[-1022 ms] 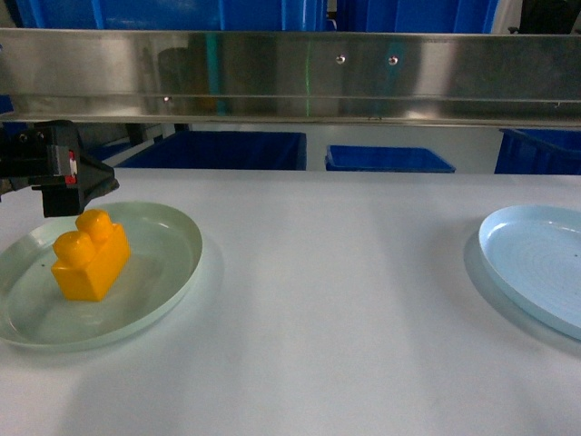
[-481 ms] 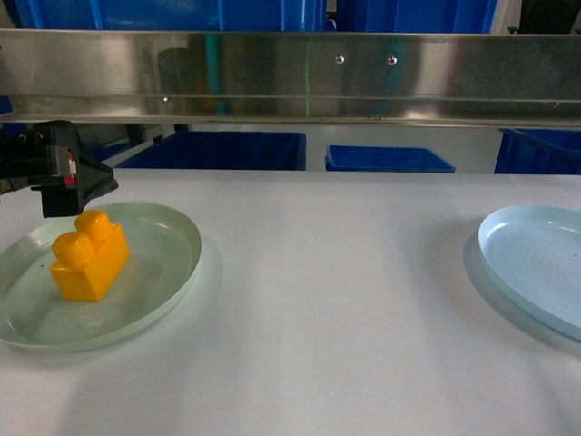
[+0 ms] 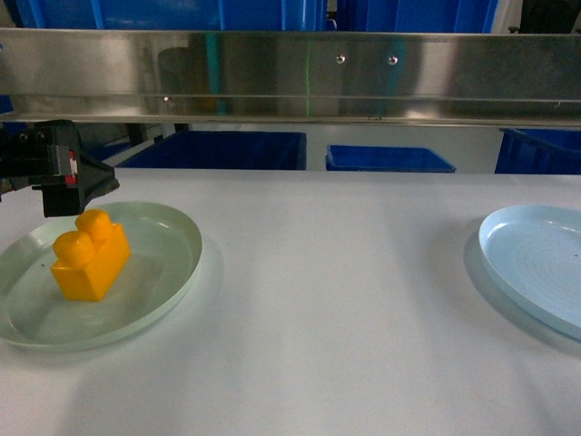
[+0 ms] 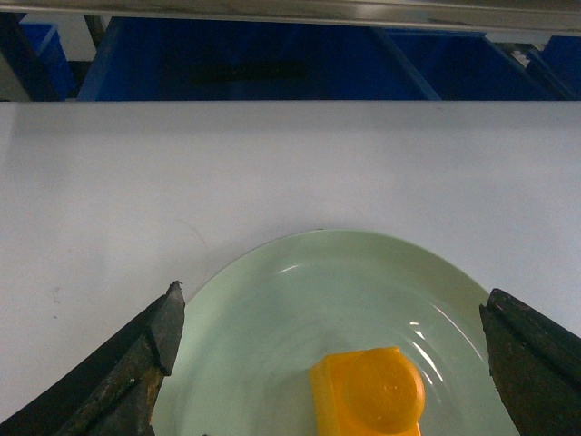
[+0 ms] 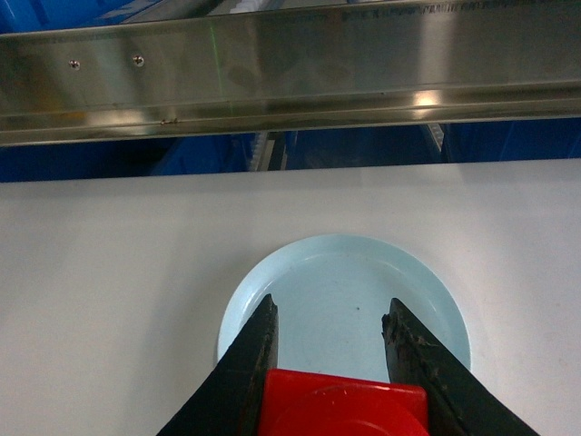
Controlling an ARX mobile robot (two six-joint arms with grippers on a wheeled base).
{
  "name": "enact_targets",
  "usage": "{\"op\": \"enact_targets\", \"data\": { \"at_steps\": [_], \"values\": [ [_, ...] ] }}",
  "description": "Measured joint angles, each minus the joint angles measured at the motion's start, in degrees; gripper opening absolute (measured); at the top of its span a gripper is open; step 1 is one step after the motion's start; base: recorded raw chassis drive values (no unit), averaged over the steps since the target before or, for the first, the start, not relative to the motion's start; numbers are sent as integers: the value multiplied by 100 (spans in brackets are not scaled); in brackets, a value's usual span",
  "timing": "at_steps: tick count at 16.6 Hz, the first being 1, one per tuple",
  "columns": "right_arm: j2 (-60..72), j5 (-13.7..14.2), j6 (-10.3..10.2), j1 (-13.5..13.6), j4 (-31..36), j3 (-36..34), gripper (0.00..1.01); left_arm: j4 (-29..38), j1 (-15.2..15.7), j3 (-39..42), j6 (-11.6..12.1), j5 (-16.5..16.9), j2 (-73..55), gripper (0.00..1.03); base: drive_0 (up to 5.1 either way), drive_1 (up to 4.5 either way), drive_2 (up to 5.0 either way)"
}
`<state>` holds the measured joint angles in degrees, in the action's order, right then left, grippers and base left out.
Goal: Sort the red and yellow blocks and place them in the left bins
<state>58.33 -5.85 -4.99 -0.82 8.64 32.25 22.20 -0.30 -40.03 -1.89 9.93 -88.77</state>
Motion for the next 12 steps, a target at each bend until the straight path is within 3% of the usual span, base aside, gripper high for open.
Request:
{"op": "enact_targets", "data": {
  "at_steps": [5,7,12],
  "values": [
    [-17,0,13,0,0,0,29,-160,-7,-83,-79,-9,0,98,0,0,0],
    [-31,0,13,0,0,0,29,-291,-155,-452,-94,-240,0,98,0,0,0],
    [-31,-2,15,0,0,0,29,-981,-286,-546,243,-407,-85,98,0,0,0]
  ]
}}
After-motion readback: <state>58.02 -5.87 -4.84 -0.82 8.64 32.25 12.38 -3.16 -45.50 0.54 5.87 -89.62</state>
